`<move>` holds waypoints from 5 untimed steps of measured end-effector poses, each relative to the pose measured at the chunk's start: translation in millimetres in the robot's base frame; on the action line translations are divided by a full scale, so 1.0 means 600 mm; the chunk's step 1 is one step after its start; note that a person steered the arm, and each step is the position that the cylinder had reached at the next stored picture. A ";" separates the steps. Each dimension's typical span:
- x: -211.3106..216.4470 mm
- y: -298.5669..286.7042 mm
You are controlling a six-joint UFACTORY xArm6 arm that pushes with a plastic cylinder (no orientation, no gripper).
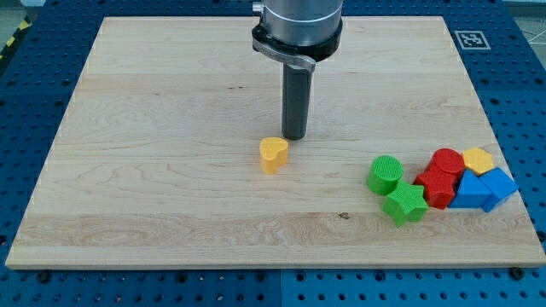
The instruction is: Nudge the yellow heart down a bit
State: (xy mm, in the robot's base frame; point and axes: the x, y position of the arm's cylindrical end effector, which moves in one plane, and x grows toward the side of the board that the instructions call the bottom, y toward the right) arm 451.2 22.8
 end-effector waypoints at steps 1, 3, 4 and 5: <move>0.014 0.000; 0.046 0.000; 0.050 0.000; 0.049 0.014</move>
